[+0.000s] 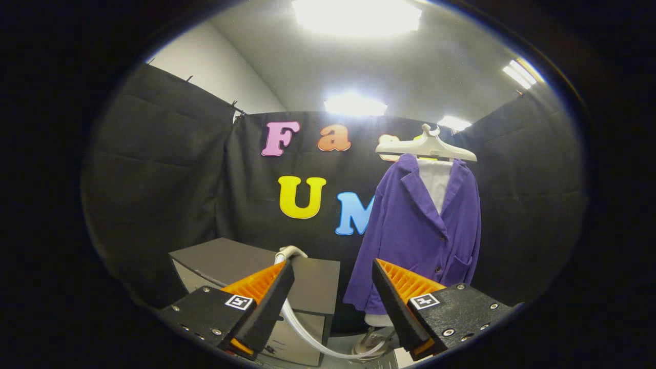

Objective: Iron the clothes twice with a garment steamer, once on the left side and once on the right side.

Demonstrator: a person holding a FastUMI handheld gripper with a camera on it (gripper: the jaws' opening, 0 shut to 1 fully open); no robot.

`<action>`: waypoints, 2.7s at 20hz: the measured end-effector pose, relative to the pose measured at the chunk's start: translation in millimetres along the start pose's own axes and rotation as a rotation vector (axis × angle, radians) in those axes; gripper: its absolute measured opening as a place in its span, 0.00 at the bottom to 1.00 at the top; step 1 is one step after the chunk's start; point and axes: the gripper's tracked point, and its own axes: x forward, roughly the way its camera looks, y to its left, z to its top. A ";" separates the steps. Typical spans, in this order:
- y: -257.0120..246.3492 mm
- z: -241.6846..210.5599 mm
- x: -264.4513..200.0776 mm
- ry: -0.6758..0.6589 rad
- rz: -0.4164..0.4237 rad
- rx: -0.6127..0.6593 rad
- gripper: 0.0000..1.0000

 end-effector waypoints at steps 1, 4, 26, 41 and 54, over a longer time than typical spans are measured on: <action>1.1 -3.8 0.6 0.014 0.010 0.004 0.95; 15.7 -3.9 8.1 0.039 0.068 0.029 0.95; 124.7 -11.9 247.0 0.275 0.030 0.034 0.95; 147.8 -112.7 369.0 0.728 -0.076 0.238 0.94; 155.9 -167.9 376.4 0.903 -0.077 0.374 0.53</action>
